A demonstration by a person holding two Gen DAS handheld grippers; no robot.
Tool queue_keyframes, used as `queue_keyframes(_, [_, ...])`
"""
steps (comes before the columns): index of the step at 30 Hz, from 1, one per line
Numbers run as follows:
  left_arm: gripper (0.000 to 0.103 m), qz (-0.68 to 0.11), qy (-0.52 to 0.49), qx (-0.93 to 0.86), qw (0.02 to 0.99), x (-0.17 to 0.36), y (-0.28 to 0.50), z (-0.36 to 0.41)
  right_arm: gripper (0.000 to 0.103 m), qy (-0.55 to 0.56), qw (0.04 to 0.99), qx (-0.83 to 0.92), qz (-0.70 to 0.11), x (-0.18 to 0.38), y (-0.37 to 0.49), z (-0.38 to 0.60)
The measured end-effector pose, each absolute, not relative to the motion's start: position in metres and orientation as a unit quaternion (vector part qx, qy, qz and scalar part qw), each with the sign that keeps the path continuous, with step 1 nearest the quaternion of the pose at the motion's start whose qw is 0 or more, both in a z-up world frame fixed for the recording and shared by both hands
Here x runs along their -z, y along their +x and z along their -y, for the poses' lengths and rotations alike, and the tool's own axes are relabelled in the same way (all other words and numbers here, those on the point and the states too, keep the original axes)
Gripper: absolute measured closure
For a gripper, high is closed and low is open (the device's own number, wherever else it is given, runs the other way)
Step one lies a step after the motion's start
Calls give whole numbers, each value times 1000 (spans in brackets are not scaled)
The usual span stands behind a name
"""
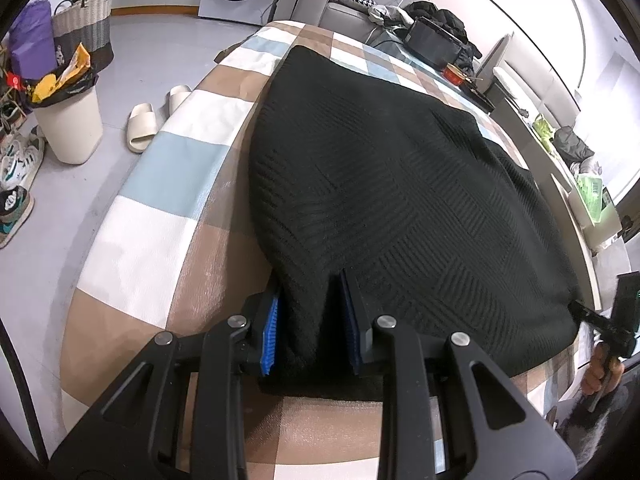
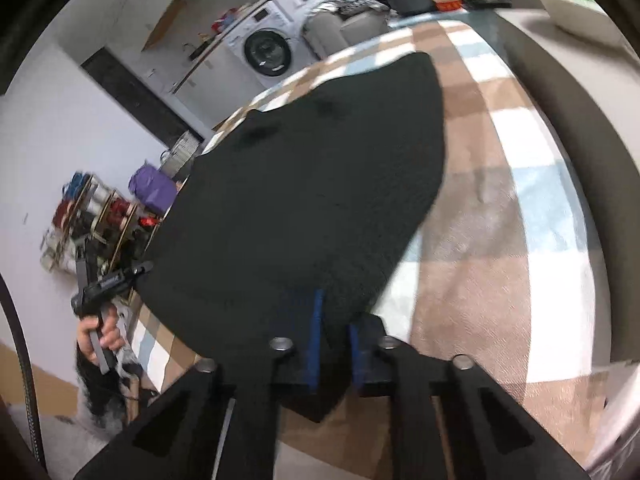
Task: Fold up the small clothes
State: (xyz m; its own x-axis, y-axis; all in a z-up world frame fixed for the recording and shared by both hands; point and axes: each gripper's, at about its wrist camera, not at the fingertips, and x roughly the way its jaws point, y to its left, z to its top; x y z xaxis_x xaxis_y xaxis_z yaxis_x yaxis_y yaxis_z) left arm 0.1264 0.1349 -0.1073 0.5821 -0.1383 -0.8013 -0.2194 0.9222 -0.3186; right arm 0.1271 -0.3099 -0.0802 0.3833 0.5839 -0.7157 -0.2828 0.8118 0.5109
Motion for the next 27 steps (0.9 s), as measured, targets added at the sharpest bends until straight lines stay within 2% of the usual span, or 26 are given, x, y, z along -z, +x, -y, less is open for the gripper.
queue_keyframes(7, [81,-458,-197,-26,867,109,127,-135,94,146,820,-295,-468,50,117,311])
queue_keyframes(12, [80,-459,-194,-24,867,109,128,-136,95,73,823,-248,-505,73,116,306])
queue_keyframes(21, [81,-452,-191,-35,871,103,121,-139,94,72,836,-203,-504,73,109,323])
queue_keyframes(24, [81,-441,-176,-54,878,92,115,-138,89,97,851,-200,-477,60,103,335])
queue_keyframes(26, [81,-434,-168,-64,883,83,111,-137,82,97,863,-185,-459,50,99,336])
queue_keyframes(27, [80,-428,-161,-68,886,77,109,-137,73,97,868,-180,-453,46,99,336])
